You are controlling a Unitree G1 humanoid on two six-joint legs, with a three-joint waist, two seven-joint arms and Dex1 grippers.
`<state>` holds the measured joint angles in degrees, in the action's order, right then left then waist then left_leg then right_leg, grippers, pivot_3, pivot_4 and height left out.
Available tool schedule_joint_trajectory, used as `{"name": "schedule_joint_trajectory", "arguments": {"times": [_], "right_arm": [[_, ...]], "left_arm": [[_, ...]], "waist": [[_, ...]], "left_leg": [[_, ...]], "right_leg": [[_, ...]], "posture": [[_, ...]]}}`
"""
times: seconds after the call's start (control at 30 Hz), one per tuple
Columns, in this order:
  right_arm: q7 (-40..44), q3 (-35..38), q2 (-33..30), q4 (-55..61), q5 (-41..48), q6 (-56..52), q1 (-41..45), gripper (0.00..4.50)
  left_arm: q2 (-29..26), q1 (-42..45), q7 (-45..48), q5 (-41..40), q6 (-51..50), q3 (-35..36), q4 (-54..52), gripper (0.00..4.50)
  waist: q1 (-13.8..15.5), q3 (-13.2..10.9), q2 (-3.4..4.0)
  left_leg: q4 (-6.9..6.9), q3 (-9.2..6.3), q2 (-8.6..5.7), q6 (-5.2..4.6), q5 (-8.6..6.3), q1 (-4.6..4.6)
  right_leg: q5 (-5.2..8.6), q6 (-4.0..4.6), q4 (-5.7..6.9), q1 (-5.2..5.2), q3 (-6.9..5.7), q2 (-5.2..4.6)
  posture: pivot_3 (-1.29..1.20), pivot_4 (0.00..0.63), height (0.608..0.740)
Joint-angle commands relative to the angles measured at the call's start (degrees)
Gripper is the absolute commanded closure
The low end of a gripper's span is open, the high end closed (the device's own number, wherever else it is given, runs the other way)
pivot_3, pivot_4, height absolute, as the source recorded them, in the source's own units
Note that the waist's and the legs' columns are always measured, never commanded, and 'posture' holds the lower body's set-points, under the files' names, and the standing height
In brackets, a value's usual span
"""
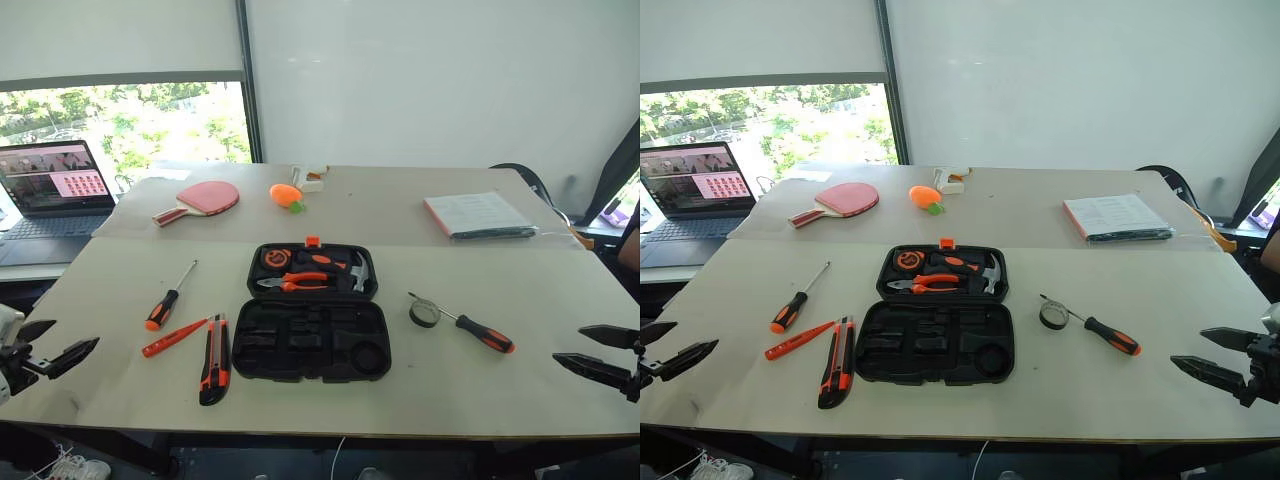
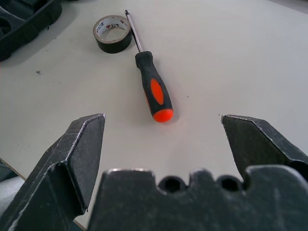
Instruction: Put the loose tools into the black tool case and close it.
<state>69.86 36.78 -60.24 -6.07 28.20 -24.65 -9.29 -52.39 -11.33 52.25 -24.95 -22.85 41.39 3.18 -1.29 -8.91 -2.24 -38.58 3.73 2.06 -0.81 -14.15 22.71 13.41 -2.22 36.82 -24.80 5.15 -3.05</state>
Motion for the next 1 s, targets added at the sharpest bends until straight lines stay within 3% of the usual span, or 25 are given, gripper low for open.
{"name": "schedule_joint_trajectory", "arguments": {"times": [0.03, 0.33, 0.53, 0.67, 0.77, 0.87, 1.0], "right_arm": [[-0.5, 2.7, -0.3, 1.5, 0.2, 0.9, 0.0, 0.01], [-2.9, 3.1, 0.2, 3.5, -0.6, 1.8, -0.5, 0.01], [-3.9, 4.2, -0.6, 12.9, 2.2, -3.3, -0.7, 0.01], [-5.4, 2.4, -1.7, 23.4, 9.2, -10.1, 4.4, 0.01], [-6.4, 0.5, -2.3, 30.5, 12.9, -12.8, 7.1, 0.01], [-10.2, -4.1, -3.0, 38.5, 22.9, -16.7, 15.7, 0.01], [-15.0, -10.4, -2.4, 42.4, 30.0, -19.7, 25.3, 0.01]], "left_arm": [[-0.5, 0.6, -0.5, -0.6, -0.7, 0.4, -1.5, 0.05], [-0.8, 3.0, -1.5, -0.9, -3.8, -1.7, -3.6, 0.05], [-4.6, 12.3, -1.1, -4.3, -13.2, -8.6, -6.7, 0.05], [-5.6, 24.9, -11.1, -0.7, -27.1, -20.0, -7.2, 0.05], [-4.7, 30.5, -16.3, 0.5, -36.3, -24.0, -6.0, 0.05], [-3.1, 36.4, -18.5, 0.5, -44.9, -29.0, -4.0, 0.05], [-1.6, 42.1, -20.2, 5.0, -42.5, -35.6, 2.2, 0.05]], "waist": [[0.0, 0.0, 0.0], [0.1, 0.0, -0.01], [0.4, 0.0, -0.04], [0.5, 0.0, -0.03], [0.0, -0.1, -0.09], [-0.8, -0.1, -0.24], [-0.8, -0.2, -0.45]], "left_leg": [[0.0, 0.0, 0.0, 0.0, 0.0, 0.0], [-0.02, -0.01, -0.03, 0.0, 0.0, -0.01], [-0.1, -0.06, -0.03, 0.0, 0.0, 0.0], [-0.19, -0.22, -0.13, 0.0, 0.0, -0.25], [-0.17, -0.29, -0.12, 0.0, 0.0, -0.32], [-0.12, -0.41, -0.08, -0.03, -0.08, -0.26], [-0.16, -0.64, -0.12, -0.03, -0.09, -0.11]], "right_leg": [[0.0, 0.0, 0.0, 0.0, 0.0, 0.0], [0.0, -0.04, 0.0, 0.03, 0.0, -0.02], [-0.01, -0.07, 0.03, 0.09, -0.04, -0.01], [0.08, -0.37, 0.01, 0.47, -0.05, -0.01], [0.08, -0.41, -0.01, 0.57, -0.02, 0.03], [-0.02, -0.2, -0.02, 0.52, -0.04, 0.1], [-0.01, -0.18, -0.02, 0.48, -0.2, 0.08]], "posture": [[0.0, 0.15, 0.737], [0.0, 0.15, 0.737], [0.0, 0.15, 0.737], [0.0, 0.15, 0.737], [0.0, 0.15, 0.737], [0.0, 0.15, 0.737], [0.0, 0.15, 0.737]]}}
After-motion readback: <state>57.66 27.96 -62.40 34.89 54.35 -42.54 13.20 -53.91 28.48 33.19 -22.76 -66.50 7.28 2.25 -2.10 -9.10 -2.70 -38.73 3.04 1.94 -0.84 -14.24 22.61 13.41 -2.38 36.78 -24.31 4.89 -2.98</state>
